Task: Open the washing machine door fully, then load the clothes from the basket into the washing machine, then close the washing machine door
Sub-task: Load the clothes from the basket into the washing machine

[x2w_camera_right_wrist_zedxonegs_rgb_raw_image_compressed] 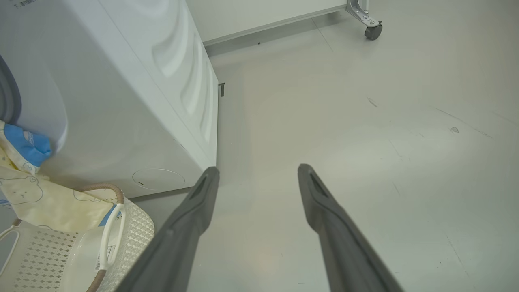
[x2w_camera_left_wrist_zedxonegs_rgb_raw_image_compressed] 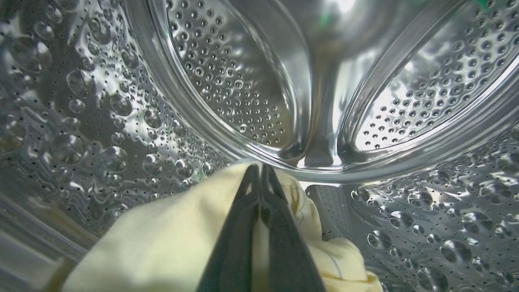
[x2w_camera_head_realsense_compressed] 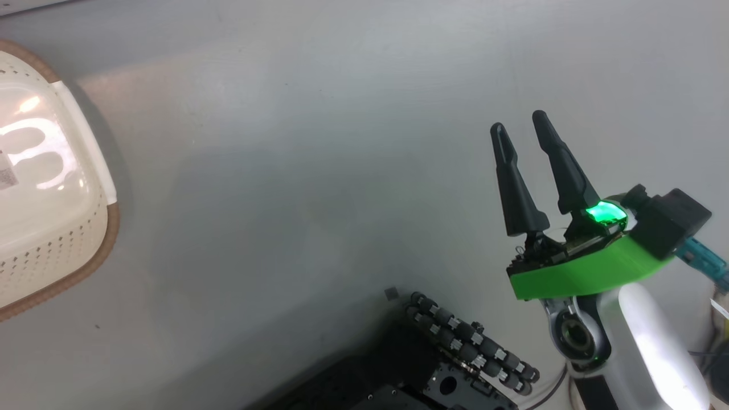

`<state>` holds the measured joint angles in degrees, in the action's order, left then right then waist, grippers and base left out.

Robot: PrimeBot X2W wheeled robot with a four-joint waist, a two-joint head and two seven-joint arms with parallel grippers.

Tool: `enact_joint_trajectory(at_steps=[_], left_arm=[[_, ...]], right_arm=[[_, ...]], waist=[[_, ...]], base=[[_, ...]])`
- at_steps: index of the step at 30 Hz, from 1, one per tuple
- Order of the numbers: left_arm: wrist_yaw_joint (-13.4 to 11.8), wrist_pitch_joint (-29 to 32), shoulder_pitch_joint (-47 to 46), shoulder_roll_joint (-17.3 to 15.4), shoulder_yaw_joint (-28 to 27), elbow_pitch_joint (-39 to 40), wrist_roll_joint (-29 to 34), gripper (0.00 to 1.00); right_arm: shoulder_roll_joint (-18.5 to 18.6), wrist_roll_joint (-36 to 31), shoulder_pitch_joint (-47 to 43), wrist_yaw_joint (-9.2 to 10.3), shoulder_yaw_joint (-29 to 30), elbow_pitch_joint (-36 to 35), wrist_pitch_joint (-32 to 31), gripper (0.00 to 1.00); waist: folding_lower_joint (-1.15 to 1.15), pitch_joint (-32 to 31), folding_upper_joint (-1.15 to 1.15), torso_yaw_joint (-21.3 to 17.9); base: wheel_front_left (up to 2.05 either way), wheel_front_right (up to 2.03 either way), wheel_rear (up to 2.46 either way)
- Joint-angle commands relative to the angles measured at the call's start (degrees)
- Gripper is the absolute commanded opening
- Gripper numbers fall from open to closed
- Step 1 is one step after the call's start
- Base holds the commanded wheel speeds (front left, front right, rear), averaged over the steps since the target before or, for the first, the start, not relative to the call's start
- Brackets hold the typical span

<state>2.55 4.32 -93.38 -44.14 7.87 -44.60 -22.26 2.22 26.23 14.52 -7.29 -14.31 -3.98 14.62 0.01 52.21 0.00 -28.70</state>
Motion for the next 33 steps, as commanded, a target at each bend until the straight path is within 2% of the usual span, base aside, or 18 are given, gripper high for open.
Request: enact_joint_trajectory(at_steps=[1, 3, 4, 5, 12, 18, 33], left_arm=[[0.6, 1.4, 0.3, -2.2, -0.1, -0.5, -0.6, 0.00], [0.9, 2.1, 0.5, -2.0, -0.1, -1.0, -1.2, 0.00], [1.0, 2.4, 0.7, -1.9, 0.0, -1.3, -1.4, 0.83], [0.9, 2.6, 0.9, -1.8, 0.0, -1.5, -1.5, 1.00], [0.8, 2.9, 2.7, -1.2, -0.3, -2.9, -3.0, 1.00], [-0.1, 0.6, 5.6, -0.3, -0.8, -4.2, -3.9, 1.00], [-2.0, -7.7, 16.9, 5.3, -1.4, -4.3, -6.6, 1.00]], right_arm=[[0.7, 0.3, -0.9, -0.20, -0.6, -1.1, 0.4, 1.00], [0.7, 0.3, -0.6, -0.20, -0.7, -0.8, 0.4, 1.00], [0.7, 0.4, -0.5, -0.20, -0.7, -0.7, 0.4, 1.00], [0.7, 0.4, -0.4, -0.20, -0.7, -0.5, 0.4, 1.00], [0.7, 0.4, 0.0, -0.20, -0.3, -0.2, 0.4, 1.00], [0.7, -0.2, -0.3, -0.20, 0.5, 0.1, 0.4, 1.00], [0.7, -3.1, -1.6, -0.20, 3.1, 1.0, 0.4, 1.00]], waist=[[-0.01, -0.1, 0.00, 0.0], [-0.01, -0.3, 0.00, 0.1], [-0.01, -0.5, 0.00, 0.2], [-0.01, -0.6, 0.00, 0.4], [-0.01, -1.5, 0.00, 0.9], [-0.01, -2.7, 0.00, 2.0], [-0.01, -8.7, 0.00, 6.3]], base=[[0.00, 0.00, 0.00], [0.00, 0.00, 0.00], [0.00, 0.00, 0.00], [0.00, 0.00, 0.00], [0.00, 0.00, 0.00], [0.00, 0.00, 0.00], [0.00, 0.00, 0.00]])
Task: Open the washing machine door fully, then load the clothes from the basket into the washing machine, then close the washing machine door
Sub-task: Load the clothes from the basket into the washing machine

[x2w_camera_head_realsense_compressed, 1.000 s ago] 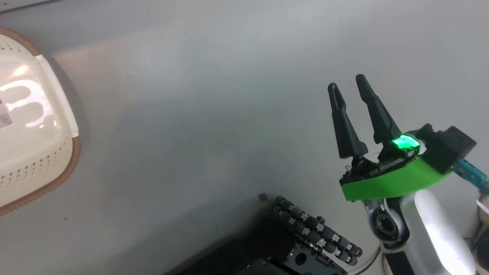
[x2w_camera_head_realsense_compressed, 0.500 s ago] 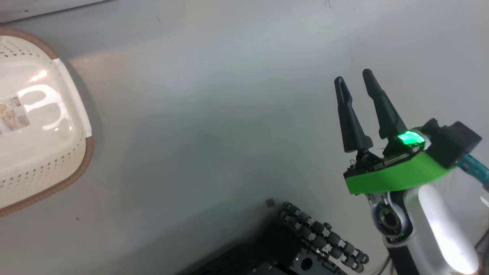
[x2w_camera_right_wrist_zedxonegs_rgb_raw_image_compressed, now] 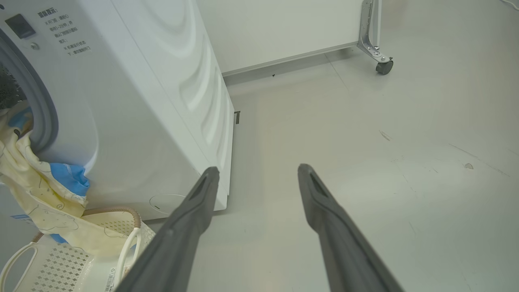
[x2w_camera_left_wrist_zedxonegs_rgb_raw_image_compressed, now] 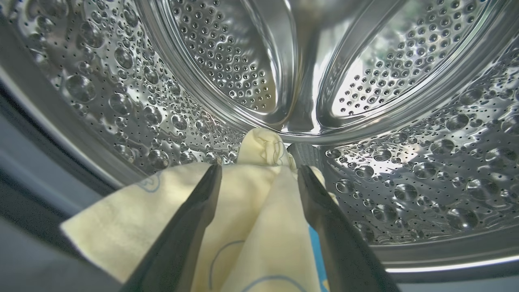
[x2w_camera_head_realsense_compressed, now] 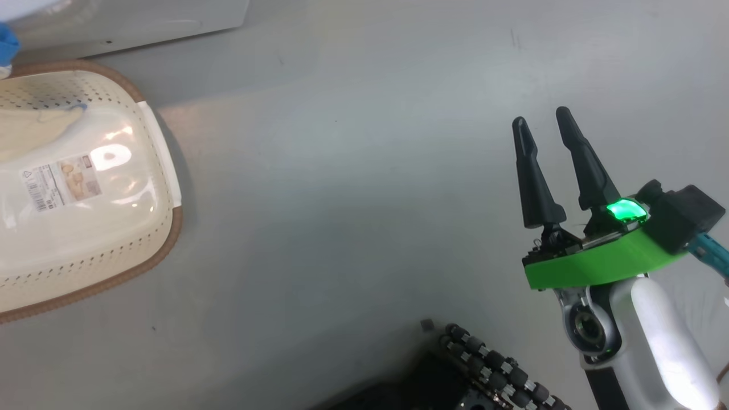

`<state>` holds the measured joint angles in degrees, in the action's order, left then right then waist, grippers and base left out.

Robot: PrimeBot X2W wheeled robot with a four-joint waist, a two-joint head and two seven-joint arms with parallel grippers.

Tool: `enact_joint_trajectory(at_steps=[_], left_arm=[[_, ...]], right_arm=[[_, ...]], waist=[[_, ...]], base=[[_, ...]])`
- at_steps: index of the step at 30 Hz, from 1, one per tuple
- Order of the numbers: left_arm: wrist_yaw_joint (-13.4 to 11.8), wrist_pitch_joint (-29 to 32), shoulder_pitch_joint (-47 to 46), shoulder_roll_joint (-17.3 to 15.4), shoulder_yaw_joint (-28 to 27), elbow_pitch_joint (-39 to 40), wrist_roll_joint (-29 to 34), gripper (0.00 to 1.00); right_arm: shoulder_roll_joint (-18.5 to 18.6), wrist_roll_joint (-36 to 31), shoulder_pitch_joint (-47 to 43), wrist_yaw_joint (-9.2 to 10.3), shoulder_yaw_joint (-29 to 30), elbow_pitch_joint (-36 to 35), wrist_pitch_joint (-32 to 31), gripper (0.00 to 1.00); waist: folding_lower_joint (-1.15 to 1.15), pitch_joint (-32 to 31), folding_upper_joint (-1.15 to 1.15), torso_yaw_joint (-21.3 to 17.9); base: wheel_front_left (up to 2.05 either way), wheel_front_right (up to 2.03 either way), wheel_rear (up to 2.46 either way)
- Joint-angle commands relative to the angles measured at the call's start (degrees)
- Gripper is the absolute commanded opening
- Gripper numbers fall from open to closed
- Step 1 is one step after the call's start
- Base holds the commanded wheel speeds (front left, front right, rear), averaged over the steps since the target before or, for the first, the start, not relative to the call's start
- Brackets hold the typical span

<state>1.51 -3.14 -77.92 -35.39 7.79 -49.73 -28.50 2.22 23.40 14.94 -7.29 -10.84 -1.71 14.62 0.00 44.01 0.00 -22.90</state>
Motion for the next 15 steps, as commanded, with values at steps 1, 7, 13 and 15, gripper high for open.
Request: enact_joint_trajectory(at_steps=[1, 7, 13, 15], left_arm=[[-1.1, -0.6, 2.2, -3.2, -1.3, 1.2, -0.4, 1.00], [-2.4, -2.9, 8.0, -1.6, -1.3, 4.1, -0.9, 1.00], [-4.6, -6.9, 15.8, 0.3, -1.9, 10.3, -1.7, 1.00], [-5.3, -7.6, 18.7, 1.0, -2.0, 13.0, -1.8, 1.00]], right_arm=[[0.7, -0.4, -2.2, -0.20, -0.2, -1.2, 0.4, 1.00], [0.7, -1.3, -2.8, -0.20, 0.7, -0.9, 0.4, 1.00], [0.7, -2.1, -3.4, -0.20, 1.7, -0.7, 0.4, 1.00], [0.7, -2.4, -3.6, -0.20, 2.0, -0.7, 0.4, 1.00]], waist=[[0.00, -0.8, 0.00, 0.7], [0.00, -2.9, 0.00, 2.0], [0.00, -5.4, 0.00, 3.8], [0.00, -6.2, 0.00, 4.4]], base=[[0.00, 0.00, 0.00], [0.00, 0.00, 0.00], [0.00, 0.00, 0.00], [0.00, 0.00, 0.00]])
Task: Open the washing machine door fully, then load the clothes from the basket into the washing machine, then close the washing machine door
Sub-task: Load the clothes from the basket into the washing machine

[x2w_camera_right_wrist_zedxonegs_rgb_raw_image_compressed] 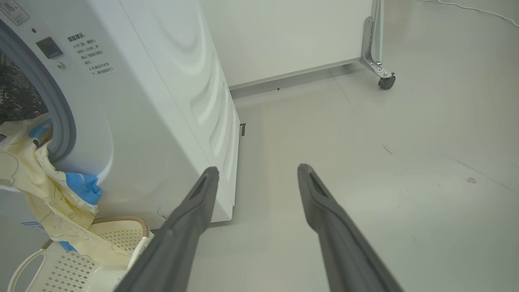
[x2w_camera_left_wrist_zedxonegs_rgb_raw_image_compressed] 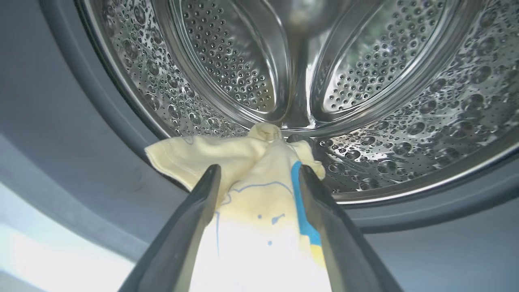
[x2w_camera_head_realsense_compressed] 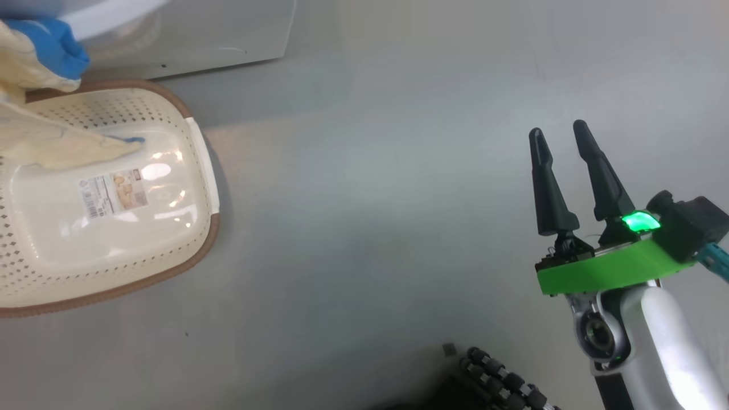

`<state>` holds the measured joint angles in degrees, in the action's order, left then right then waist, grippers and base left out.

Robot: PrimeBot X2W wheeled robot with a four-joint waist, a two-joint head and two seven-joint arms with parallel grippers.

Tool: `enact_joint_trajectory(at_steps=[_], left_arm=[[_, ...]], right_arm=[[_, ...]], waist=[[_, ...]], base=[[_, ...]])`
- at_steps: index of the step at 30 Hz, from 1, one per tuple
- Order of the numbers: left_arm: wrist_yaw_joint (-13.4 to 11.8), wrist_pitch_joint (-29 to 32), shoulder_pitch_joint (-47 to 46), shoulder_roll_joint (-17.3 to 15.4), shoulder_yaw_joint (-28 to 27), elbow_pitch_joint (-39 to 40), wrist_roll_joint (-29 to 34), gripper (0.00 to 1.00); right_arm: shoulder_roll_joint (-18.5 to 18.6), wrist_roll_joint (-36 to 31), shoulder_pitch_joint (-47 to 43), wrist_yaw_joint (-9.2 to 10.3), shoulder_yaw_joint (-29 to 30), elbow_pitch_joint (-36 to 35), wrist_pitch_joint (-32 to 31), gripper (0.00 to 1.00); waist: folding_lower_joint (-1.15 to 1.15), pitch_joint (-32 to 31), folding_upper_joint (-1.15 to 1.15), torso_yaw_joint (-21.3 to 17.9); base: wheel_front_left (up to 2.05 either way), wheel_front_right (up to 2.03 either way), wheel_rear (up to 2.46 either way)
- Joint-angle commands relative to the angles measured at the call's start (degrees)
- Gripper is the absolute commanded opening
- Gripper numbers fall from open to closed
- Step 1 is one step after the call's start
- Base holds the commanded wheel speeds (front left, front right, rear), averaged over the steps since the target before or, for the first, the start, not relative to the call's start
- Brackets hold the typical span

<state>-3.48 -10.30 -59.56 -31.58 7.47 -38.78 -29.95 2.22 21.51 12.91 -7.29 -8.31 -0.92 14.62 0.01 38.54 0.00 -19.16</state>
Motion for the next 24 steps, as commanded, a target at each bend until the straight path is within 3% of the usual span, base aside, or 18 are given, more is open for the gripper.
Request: enact_joint_trajectory(at_steps=[1, 24], left_arm=[[-0.7, -0.8, 1.7, -2.4, -1.7, 3.5, -0.5, 1.00], [-12.3, -4.1, 34.3, 5.9, 1.0, 34.1, 3.1, 1.00]], right_arm=[[0.7, -0.6, -1.7, -0.20, -0.4, -1.4, 0.4, 1.00], [0.7, -5.8, -2.8, -0.20, 2.9, -2.1, -2.8, 1.00]], waist=[[-0.01, -1.1, 0.00, 1.0], [-0.01, -9.8, 0.00, 9.5]], base=[[0.00, 0.00, 0.00], [0.00, 0.00, 0.00]])
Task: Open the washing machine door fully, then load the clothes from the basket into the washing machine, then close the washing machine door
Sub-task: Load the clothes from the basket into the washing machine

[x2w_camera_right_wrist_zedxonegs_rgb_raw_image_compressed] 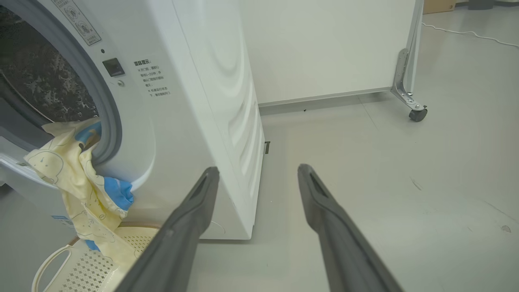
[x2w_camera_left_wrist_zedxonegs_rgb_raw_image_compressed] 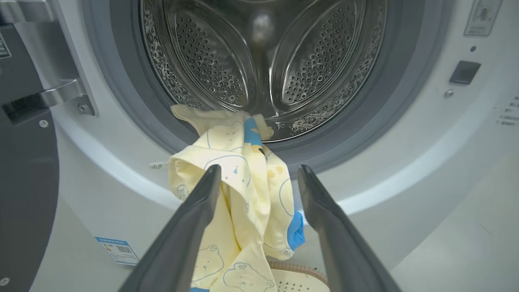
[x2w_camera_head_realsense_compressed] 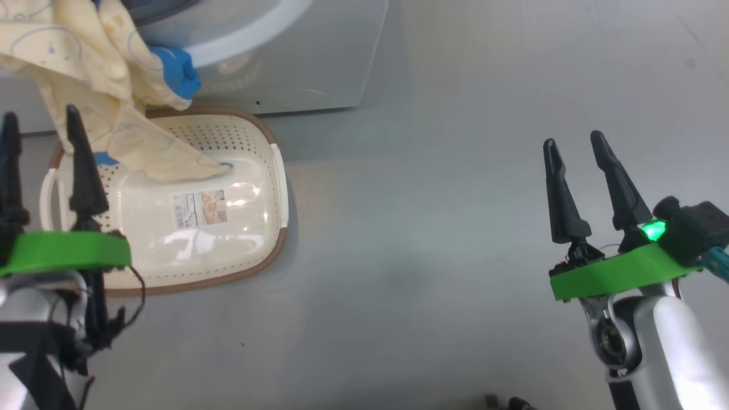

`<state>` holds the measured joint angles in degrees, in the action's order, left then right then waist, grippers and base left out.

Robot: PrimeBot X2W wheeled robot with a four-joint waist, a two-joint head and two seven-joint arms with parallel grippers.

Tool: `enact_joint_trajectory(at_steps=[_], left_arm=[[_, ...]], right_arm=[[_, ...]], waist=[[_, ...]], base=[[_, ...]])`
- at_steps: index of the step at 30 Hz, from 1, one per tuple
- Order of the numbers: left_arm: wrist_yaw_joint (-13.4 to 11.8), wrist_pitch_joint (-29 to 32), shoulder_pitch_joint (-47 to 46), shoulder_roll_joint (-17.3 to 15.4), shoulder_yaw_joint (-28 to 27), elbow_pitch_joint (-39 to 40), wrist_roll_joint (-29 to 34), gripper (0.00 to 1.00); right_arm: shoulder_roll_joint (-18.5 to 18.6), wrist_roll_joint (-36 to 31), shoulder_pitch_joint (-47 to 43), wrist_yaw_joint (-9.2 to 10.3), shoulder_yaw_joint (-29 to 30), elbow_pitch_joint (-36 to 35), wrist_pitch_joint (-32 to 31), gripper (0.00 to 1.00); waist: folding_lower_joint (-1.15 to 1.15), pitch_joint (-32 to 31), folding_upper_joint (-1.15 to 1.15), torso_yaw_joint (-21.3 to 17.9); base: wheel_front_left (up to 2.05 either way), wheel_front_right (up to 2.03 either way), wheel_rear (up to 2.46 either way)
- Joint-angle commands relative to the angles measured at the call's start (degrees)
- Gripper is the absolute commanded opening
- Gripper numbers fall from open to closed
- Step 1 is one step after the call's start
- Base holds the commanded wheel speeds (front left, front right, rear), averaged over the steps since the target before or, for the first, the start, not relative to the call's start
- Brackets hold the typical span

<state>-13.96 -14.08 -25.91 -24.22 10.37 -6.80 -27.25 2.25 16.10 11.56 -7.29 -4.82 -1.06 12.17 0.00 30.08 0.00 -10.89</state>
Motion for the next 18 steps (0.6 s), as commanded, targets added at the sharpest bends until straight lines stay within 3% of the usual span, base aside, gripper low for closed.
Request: enact_joint_trajectory(at_steps=[1, 18], left_arm=[[-2.2, -0.5, 2.0, -1.0, -1.8, 2.8, 0.6, 1.00], [-4.0, -0.9, 17.0, 5.3, -1.3, 7.0, 3.1, 1.00]], right_arm=[[0.6, -0.8, -1.6, -0.20, -0.4, -2.1, -0.7, 1.00], [0.6, -4.7, -5.1, -0.20, 1.1, -4.4, -7.1, 1.00]], waist=[[0.00, -2.0, 0.00, 1.7], [0.00, -12.7, 0.00, 9.1]], base=[[0.00, 0.00, 0.00], [0.00, 0.00, 0.00]])
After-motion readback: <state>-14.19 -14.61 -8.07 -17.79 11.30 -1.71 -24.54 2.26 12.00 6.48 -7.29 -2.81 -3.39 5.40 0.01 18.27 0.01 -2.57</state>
